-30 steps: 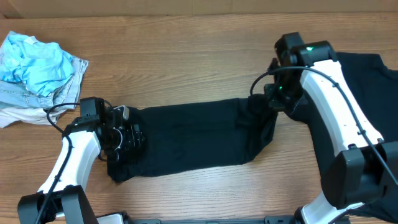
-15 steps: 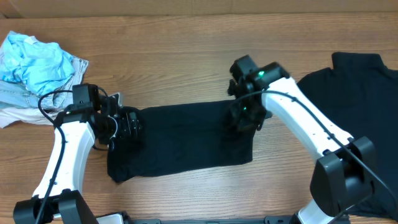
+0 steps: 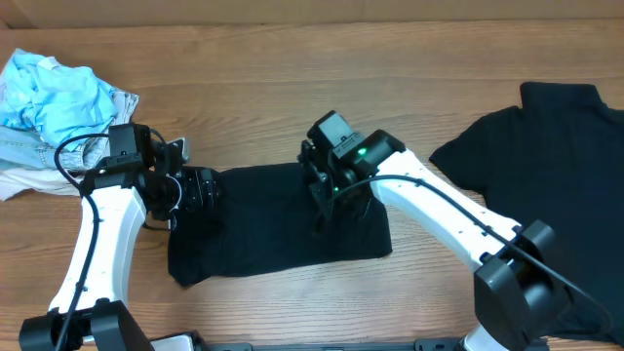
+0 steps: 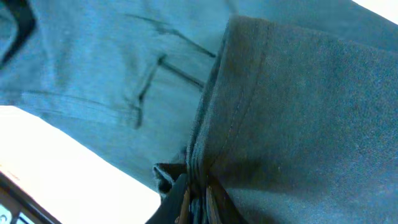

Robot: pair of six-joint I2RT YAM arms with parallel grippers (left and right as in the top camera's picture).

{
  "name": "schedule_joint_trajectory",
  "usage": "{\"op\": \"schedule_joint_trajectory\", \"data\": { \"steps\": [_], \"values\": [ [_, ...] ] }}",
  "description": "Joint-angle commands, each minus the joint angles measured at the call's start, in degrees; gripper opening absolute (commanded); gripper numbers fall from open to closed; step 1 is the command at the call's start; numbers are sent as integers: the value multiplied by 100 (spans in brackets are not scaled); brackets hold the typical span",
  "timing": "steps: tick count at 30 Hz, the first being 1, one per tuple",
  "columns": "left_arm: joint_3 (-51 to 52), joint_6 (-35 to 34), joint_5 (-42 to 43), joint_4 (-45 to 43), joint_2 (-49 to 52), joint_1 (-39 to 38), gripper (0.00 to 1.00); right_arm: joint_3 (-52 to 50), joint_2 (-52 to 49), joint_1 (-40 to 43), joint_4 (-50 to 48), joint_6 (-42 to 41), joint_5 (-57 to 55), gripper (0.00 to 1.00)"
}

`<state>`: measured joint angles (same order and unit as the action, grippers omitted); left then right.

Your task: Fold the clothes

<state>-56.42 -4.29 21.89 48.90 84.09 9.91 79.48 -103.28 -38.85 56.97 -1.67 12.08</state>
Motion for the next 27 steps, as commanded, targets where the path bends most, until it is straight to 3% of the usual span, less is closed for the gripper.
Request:
{"op": "schedule_joint_trajectory", "data": {
  "steps": [1,2,5,10,17,20,27],
  "values": [
    [-122,50,2,22,-22,-20,77,2,138,-4,-37,-138,90,9],
    [-122,50,2,31,-22,-20,77,2,138,-4,-35,-136,87,11],
    [-122,50,2,37,-22,-17,77,2,138,-4,-7,-129,87,32],
    [-122,50,2,42,-20,-17,78,4,140,-2,146,-131,-114,43],
    [-122,94,7,57,-22,-20,81,11,160,2,894,-201,-146,52],
    [-122,94,2,42,-20,-20,82,-81,160,-22,1073,-527,323,52],
    [-201,157,48,57,-22,22,82,-772,125,-352,-254,-2105,446,52]
  ]
}}
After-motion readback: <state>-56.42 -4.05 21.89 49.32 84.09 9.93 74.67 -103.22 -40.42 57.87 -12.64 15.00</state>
